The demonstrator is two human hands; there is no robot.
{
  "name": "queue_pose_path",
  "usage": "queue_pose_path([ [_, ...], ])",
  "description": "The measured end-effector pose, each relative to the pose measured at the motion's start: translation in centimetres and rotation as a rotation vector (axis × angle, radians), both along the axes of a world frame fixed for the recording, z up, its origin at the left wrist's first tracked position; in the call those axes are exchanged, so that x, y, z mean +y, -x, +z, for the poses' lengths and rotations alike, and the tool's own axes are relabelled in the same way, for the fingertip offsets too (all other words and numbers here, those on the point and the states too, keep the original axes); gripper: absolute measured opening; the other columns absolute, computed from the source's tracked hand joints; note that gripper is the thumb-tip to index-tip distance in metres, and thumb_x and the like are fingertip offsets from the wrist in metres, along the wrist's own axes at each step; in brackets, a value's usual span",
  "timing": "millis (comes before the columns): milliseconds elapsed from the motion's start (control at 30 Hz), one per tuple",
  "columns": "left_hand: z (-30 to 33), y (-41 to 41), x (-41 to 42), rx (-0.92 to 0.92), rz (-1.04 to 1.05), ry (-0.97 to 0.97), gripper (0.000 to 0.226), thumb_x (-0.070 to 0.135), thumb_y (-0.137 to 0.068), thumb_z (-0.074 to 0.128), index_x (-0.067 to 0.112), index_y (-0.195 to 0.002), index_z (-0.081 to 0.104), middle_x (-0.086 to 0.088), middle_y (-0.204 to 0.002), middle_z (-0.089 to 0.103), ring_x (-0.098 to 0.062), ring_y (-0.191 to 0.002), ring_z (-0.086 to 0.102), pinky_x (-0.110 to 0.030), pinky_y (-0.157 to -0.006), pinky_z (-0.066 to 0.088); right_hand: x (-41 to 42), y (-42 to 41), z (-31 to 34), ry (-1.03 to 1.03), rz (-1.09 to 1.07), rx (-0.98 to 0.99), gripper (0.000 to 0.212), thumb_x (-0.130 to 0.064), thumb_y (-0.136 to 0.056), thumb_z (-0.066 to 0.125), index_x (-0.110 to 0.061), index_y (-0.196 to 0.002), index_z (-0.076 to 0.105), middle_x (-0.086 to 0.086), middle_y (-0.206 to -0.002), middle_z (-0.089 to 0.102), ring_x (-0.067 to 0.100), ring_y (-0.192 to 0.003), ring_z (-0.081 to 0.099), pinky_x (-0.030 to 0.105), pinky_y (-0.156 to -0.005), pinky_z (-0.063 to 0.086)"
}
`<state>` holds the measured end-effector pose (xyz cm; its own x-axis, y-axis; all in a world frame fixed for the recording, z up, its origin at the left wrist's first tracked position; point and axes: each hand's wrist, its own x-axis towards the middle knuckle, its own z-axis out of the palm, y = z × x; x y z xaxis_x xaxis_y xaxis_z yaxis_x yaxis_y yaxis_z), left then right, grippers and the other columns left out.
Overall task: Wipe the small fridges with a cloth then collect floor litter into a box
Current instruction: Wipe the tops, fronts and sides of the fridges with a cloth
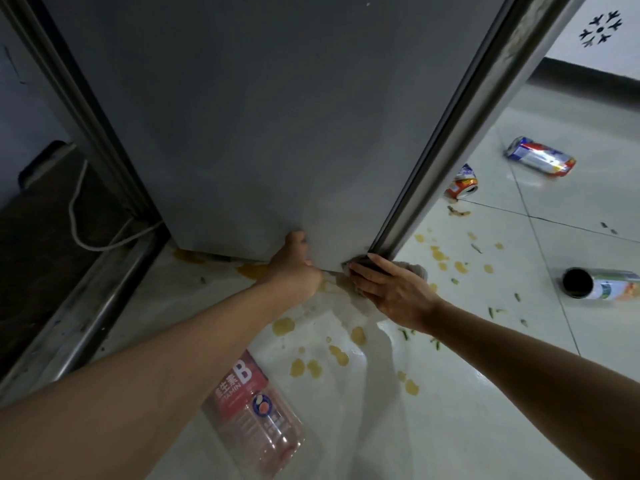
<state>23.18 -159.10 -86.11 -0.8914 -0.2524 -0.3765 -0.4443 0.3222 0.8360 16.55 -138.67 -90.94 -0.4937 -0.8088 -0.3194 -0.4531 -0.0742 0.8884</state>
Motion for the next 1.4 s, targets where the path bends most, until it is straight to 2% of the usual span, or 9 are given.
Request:
queue_pose_path([
  [100,0.5,0.2,1.0,0.006,0.002,-0.023,0.066,-0.004,-0.081,0.057,0.014,-0.137,0.029,0.002,-0.11,0.044,-0.026,-0.111,0.053,-0.041,-0.1,0.045,-0.5,0.5,0.5,-0.068,0.053,-0.165,0.052,-0.004,-0.086,0.049,-0.019,-0.135,0.048,0.006,-0.15,0.029,0.029,-0.143,0.016,0.05,-0.111,-0.008],
  [267,0.9,0.8,1.0,-0.008,-0.022,0.001,0.064,-0.001,-0.079,0.058,0.015,-0.135,0.032,0.001,-0.112,0.044,-0.025,-0.111,0.053,-0.041,-0.101,0.044,-0.5,1.4,1.8,0.091,0.187,-0.109,0.067,0.005,-0.073,0.029,-0.035,-0.116,0.062,-0.011,-0.121,0.059,0.013,-0.122,0.052,0.035,-0.108,0.036],
  [433,1.7,0.7,0.8,0.01,-0.008,-0.008,0.057,-0.002,-0.081,0.058,0.011,-0.131,0.035,-0.001,-0.12,0.048,-0.023,-0.114,0.053,-0.036,-0.103,0.042,0.2,1.7,4.8,0.169,0.2,-0.114,0.041,-0.023,-0.083,0.056,-0.056,-0.108,0.057,-0.028,-0.117,0.058,0.0,-0.119,0.05,0.031,-0.108,0.028],
  [533,2.7,0.5,1.3,0.012,-0.02,0.021,0.057,-0.002,-0.082,0.057,0.009,-0.133,0.033,-0.005,-0.125,0.049,-0.025,-0.115,0.053,-0.037,-0.103,0.042,1.1,2.6,7.4,0.313,0.311,-0.183,0.032,-0.013,-0.076,0.063,-0.029,-0.103,0.07,-0.008,-0.113,0.064,0.019,-0.114,0.058,0.041,-0.105,0.032],
  [733,6.2,-0.1,2.4,0.159,-0.055,-0.015,0.049,-0.01,-0.082,0.052,0.02,-0.119,0.041,-0.003,-0.109,0.047,-0.016,-0.088,0.053,-0.029,-0.082,0.046,0.3,-0.6,11.6,0.844,0.191,-0.222,0.025,-0.013,-0.088,0.05,-0.015,-0.107,0.065,0.004,-0.11,0.064,0.026,-0.11,0.059,0.04,-0.102,0.029],
  [867,9.2,-0.7,2.4,0.256,-0.075,-0.04,0.054,-0.013,-0.087,0.045,0.008,-0.135,0.033,0.0,-0.11,0.05,-0.011,-0.083,0.049,-0.015,-0.068,0.047,0.0,-3.6,14.0,1.153,-0.001,-0.333,0.042,-0.022,-0.074,0.069,-0.016,-0.115,0.062,0.006,-0.11,0.061,0.026,-0.099,0.055,0.038,-0.086,0.044],
  [1000,13.2,-1.6,2.4,0.381,-0.161,0.184,0.061,-0.003,-0.084,0.052,0.016,-0.138,0.03,-0.001,-0.133,0.048,-0.015,-0.114,0.053,-0.021,-0.093,0.04,0.3,-5.8,17.6,1.696,-0.116,-0.51,0.043,-0.028,-0.08,0.064,-0.01,-0.119,0.059,0.008,-0.108,0.054,0.022,-0.095,0.051,0.024,-0.082,0.042],
  [1167,17.6,-1.9,2.7,0.64,-0.159,0.371,0.062,-0.006,-0.081,0.049,0.019,-0.136,0.034,0.001,-0.139,0.046,-0.009,-0.122,0.048,-0.019,-0.096,0.036,-0.4,-5.5,23.2,2.363,-0.156,-0.444,0.03,-0.016,-0.08,0.067,-0.02,-0.104,0.05,-0.002,-0.101,0.044,0.0,-0.09,0.043,0.006,-0.078,0.035],
  [1400,21.5,-1.3,3.2,0.882,-0.03,0.54,0.068,-0.009,-0.077,0.05,0.018,-0.138,0.036,-0.001,-0.141,0.043,-0.014,-0.132,0.037,-0.02,-0.107,0.025,-3.6,-1.5,29.3,2.666,0.001,-0.415,0.036,-0.024,-0.089,0.058,-0.007,-0.117,0.043,0.003,-0.111,0.036,0.014,-0.105,0.038,0.008,-0.088,0.03],
])
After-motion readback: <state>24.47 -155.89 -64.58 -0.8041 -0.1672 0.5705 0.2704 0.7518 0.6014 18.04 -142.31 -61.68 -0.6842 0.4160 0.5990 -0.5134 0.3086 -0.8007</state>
